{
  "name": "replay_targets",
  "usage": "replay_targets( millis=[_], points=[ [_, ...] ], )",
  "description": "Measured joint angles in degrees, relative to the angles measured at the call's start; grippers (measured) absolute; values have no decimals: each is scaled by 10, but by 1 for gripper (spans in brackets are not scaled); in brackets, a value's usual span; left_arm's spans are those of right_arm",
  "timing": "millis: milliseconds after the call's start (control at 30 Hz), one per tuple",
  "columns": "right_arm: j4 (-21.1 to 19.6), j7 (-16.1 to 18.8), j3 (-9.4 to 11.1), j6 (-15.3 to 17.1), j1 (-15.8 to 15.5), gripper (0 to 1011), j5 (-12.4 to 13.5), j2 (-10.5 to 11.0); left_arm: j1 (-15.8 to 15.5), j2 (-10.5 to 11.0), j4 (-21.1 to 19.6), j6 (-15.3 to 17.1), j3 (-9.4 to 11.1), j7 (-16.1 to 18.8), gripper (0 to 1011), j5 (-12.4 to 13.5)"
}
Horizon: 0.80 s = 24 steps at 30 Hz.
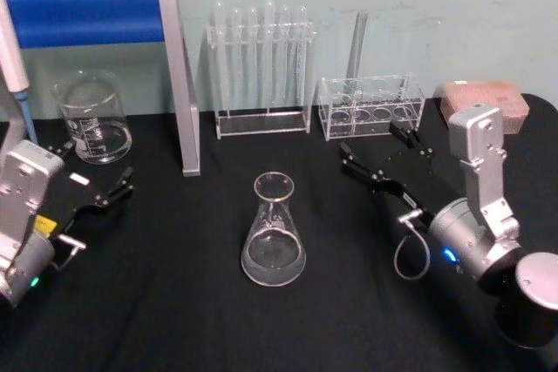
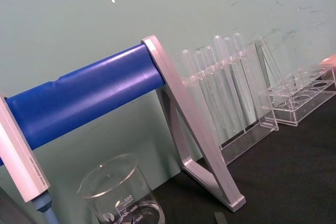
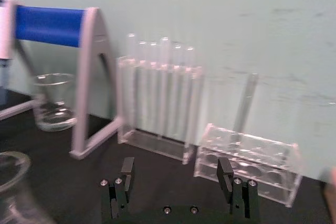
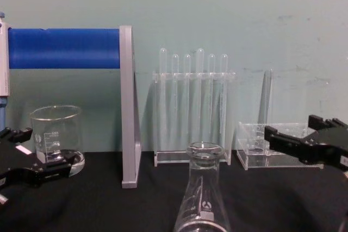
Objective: Grasp the erlenmeyer flask with one hand, shake it three times, then place it back.
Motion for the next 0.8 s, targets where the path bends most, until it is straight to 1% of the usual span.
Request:
replay_targets(
  millis=[67, 133, 267, 300, 400, 533, 600, 800],
  points=[
    [11, -18, 0, -5, 5, 1000, -14, -11, 0, 0, 0, 0, 0, 0, 1001, 0],
    [32, -49, 1, -15, 15, 1000, -39, -30, 0, 0, 0, 0, 0, 0, 1001, 0],
    [54, -75, 1, -24, 23, 1000, -64, -43, 0, 0, 0, 0, 0, 0, 1001, 0],
    [64, -83, 0, -28, 27, 1000, -76, -48, 0, 0, 0, 0, 0, 0, 1001, 0],
    [81, -92, -2, -34, 32, 1000, -93, -53, 0, 0, 0, 0, 0, 0, 1001, 0],
    [95, -95, -5, -38, 35, 1000, -111, -57, 0, 0, 0, 0, 0, 0, 1001, 0],
    [100, -96, -5, -38, 35, 1000, -117, -59, 0, 0, 0, 0, 0, 0, 1001, 0],
    [104, -92, -2, -38, 35, 1000, -127, -63, 0, 0, 0, 0, 0, 0, 1001, 0]
  ],
)
